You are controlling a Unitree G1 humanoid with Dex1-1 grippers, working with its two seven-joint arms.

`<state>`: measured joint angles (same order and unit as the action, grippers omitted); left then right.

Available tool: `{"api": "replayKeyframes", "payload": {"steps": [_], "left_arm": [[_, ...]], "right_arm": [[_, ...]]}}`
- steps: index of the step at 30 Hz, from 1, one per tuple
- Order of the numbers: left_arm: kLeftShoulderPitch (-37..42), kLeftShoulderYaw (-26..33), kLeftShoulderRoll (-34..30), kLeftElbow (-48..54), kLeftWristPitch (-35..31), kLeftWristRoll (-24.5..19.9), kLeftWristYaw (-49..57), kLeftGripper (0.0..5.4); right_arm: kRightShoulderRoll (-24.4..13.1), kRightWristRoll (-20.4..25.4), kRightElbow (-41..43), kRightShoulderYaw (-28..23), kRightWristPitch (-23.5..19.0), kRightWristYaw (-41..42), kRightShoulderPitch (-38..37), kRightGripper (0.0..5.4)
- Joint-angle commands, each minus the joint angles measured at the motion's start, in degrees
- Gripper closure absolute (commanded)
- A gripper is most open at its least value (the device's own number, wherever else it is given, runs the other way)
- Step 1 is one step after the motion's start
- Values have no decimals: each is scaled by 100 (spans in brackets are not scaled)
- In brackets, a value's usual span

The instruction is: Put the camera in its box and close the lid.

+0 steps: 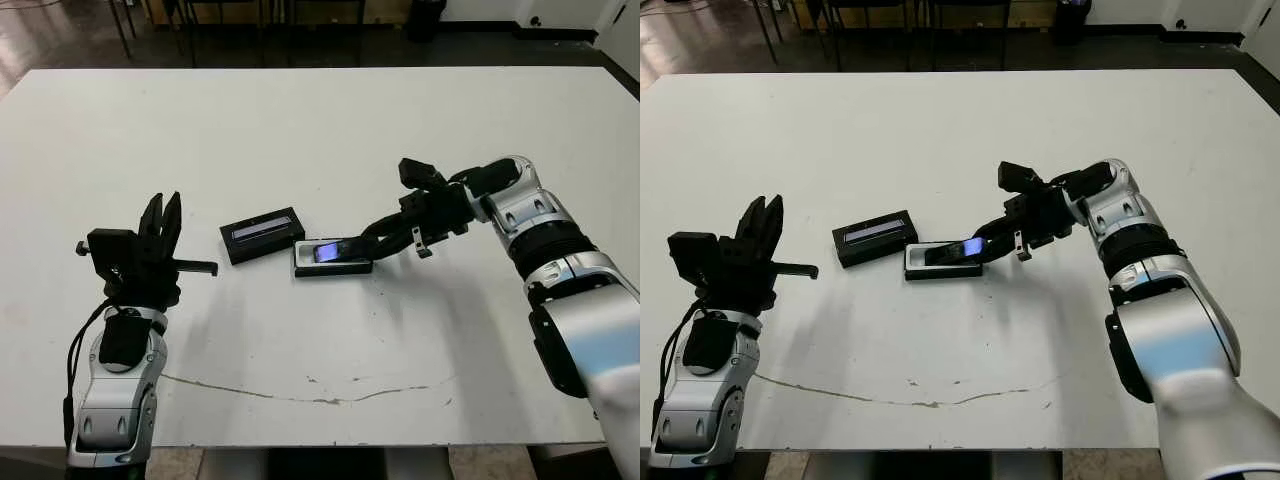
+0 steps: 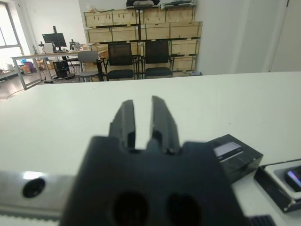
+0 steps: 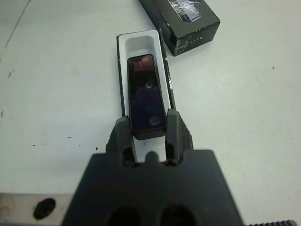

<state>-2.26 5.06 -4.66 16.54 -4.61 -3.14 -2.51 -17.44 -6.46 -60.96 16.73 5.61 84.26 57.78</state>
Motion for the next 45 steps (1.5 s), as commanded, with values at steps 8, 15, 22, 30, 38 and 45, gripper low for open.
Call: {"api": "replayKeyframes", "payload": {"steps": [8,15,22,30,38,45], "left_arm": [[-126,-38,46,-67,15,45,32,540],[-168,-49,61,-60,26,101,82,540],[-161,-26,41,-114,80,81,68,540],[-118,-11,29,-129,46,39,49,540],[-83,-16,-4,-118,2,56,29,540],[-77,-20,-13,-136,25,44,9,540]], "right_arm": [[503,30,626,225,-300,-20,-347,540],[648,-128,1010,535,-367,-176,-458,540],[328,-390,1598,836,163,-194,-521,489],[-294,-718,2497,764,283,-906,-525,313],[-943,-474,3661,259,34,-1462,-856,134],[-924,545,3968,-507,-215,-1808,-1213,2]]}}
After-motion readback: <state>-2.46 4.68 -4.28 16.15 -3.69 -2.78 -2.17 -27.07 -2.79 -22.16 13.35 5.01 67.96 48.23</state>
